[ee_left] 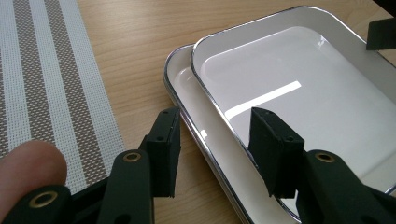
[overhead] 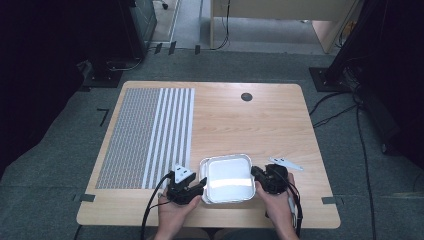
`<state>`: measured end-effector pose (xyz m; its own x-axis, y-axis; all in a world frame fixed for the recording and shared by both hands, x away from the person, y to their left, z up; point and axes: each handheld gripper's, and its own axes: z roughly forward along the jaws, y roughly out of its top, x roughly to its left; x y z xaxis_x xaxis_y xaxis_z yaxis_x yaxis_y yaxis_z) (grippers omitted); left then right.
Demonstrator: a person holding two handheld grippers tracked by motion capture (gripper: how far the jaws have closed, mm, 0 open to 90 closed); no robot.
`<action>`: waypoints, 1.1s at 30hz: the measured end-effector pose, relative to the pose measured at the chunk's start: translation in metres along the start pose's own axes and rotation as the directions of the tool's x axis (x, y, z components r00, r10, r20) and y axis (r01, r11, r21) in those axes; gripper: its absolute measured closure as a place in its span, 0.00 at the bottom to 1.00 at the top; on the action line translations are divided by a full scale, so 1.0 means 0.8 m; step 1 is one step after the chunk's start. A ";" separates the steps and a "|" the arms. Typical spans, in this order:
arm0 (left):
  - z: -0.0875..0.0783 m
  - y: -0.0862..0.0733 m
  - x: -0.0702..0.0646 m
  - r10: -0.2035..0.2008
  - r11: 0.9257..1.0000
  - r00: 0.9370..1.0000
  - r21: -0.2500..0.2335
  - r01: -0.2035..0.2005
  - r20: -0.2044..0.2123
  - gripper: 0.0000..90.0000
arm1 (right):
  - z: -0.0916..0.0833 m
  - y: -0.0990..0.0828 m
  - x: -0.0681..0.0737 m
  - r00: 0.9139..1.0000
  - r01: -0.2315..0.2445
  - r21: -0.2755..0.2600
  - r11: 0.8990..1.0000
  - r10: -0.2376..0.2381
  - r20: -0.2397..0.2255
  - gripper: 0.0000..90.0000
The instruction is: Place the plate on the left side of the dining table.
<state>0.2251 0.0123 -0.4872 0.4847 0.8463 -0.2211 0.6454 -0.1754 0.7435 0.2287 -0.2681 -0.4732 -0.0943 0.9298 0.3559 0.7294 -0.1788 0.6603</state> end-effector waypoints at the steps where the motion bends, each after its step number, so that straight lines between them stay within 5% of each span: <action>1: 0.000 0.000 0.000 0.000 1.000 1.000 0.000 0.000 0.000 0.61 | -0.001 0.001 0.001 1.000 0.012 0.008 1.000 -0.012 0.003 0.93; 12: 0.004 0.002 -0.004 -0.010 1.000 1.000 0.011 0.011 -0.009 0.64 | -0.011 -0.014 0.011 0.995 0.094 0.042 0.995 -0.095 0.034 0.90; 28: 0.018 0.015 -0.017 -0.008 0.999 1.000 0.042 0.009 -0.030 0.71 | -0.020 -0.031 0.006 0.996 0.085 0.043 0.995 -0.086 0.030 0.88; 33: 0.029 0.023 -0.015 -0.038 0.998 0.999 0.056 0.039 -0.019 0.70 | -0.024 -0.033 0.004 0.997 0.077 0.036 0.996 -0.078 0.023 0.85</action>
<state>0.2446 -0.0126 -0.4855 0.4485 0.8618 -0.2371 0.6959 -0.1701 0.6977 0.1961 -0.2666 -0.4767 -0.1350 0.9482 0.2877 0.7438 -0.0948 0.6617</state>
